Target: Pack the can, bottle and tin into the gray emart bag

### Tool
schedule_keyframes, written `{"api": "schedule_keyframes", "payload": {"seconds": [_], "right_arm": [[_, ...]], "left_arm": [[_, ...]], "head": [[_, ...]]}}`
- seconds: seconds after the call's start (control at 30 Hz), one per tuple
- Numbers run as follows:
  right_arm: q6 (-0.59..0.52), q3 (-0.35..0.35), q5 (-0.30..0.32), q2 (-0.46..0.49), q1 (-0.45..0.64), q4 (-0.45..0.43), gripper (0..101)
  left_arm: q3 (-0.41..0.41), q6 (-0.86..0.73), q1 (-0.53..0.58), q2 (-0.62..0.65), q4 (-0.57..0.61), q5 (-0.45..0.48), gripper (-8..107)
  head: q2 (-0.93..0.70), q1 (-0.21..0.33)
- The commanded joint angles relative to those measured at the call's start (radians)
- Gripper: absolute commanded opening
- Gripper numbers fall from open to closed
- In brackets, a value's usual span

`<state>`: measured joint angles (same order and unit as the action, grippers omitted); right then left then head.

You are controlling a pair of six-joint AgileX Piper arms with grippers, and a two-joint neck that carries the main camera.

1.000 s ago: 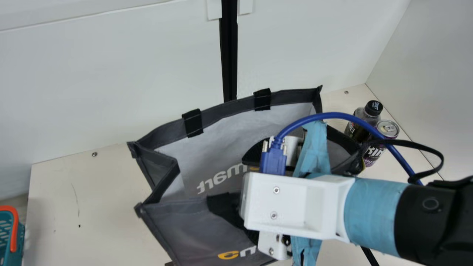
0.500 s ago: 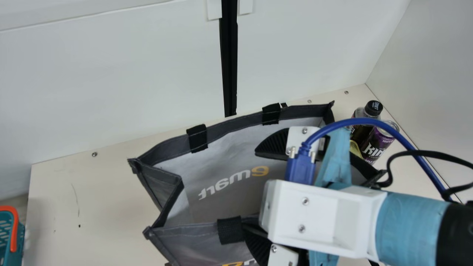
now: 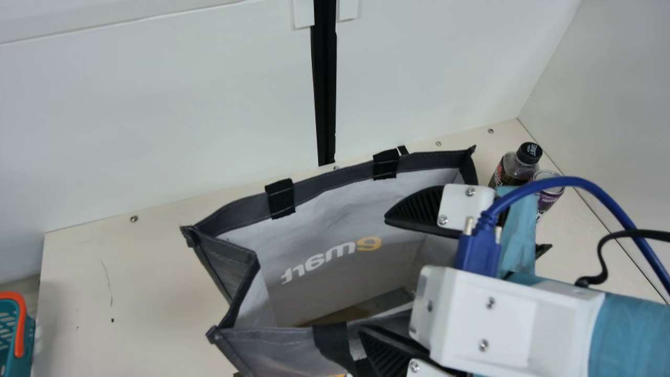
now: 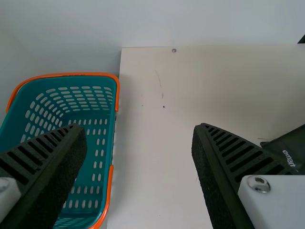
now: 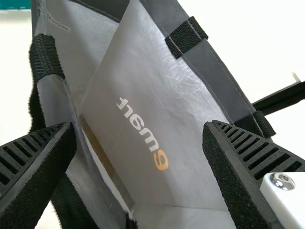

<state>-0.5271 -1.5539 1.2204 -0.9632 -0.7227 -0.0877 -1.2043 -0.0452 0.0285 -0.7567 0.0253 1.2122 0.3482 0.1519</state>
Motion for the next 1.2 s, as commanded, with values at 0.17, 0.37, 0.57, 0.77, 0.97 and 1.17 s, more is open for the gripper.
{"api": "schedule_keyframes", "payload": {"seconds": [0.17, 0.37, 0.57, 0.77, 0.97, 1.17], "right_arm": [[-0.004, -0.011, 0.0, 0.022, 0.023, 0.027, 91], [-0.011, -0.026, 0.0, 0.046, 0.054, 0.056, 91], [-0.011, -0.05, 0.0, 0.069, 0.1, 0.088, 91], [-0.003, -0.08, 0.0, 0.088, 0.167, 0.111, 91], [0.019, -0.12, 0.0, 0.099, 0.241, 0.121, 91], [0.047, -0.171, 0.0, 0.101, 0.31, 0.118, 91]], "left_arm": [[0.0, 0.0, 0.0, 0.0, 0.0, 0.0, 90], [0.0, 0.0, 0.0, 0.0, 0.0, 0.0, 90], [0.0, 0.0, 0.0, 0.0, 0.0, 0.0, 90], [0.0, 0.0, 0.0, 0.0, 0.0, 0.0, 90], [0.0, 0.0, 0.0, 0.0, 0.0, 0.0, 90], [0.0, 0.0, 0.0, 0.0, 0.0, 0.0, 90]], "head": [[0.001, 0.023], [0.001, 0.023], [0.001, 0.023], [0.001, 0.023], [0.001, 0.023], [0.001, 0.023]]}}
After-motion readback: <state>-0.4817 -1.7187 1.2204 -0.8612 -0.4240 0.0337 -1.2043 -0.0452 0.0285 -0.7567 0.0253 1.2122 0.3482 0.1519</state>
